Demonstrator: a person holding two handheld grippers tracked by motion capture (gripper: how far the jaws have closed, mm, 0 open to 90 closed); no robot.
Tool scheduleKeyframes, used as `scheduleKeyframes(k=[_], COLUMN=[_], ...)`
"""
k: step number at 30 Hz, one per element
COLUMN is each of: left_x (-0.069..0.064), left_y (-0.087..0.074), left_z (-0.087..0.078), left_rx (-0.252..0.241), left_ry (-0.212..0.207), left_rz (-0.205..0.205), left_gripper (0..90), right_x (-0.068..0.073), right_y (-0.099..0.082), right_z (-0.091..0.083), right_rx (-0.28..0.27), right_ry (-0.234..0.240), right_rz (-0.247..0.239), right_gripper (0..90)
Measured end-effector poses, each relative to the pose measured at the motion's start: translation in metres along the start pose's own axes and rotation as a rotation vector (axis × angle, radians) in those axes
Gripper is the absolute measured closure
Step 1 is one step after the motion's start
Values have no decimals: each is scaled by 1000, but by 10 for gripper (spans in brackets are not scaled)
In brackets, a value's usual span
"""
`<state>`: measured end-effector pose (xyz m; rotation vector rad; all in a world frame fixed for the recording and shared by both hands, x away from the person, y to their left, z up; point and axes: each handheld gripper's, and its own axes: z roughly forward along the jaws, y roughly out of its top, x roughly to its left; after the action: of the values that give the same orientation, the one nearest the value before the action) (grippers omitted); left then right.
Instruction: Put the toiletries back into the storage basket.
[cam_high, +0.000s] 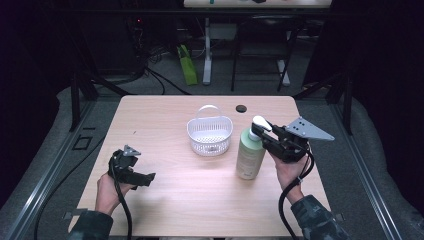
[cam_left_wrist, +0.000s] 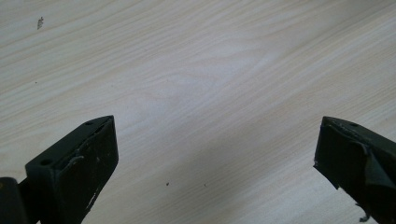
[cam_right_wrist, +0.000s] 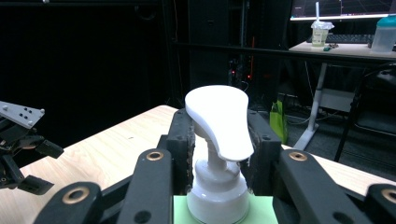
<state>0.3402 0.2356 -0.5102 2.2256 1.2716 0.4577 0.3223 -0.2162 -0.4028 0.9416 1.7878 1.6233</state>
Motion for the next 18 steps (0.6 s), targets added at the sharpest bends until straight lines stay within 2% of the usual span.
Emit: scheduleKeyframes(k=[18], left_x=[0], left_y=[0], left_z=[0], left_rx=[1], left_ry=[-2], left_rz=[1], left_gripper=[0], right_x=[-2], right_y=[17], right_z=[5], right_rx=[-7], right_ry=[8], right_rz=[-23], right_gripper=[678])
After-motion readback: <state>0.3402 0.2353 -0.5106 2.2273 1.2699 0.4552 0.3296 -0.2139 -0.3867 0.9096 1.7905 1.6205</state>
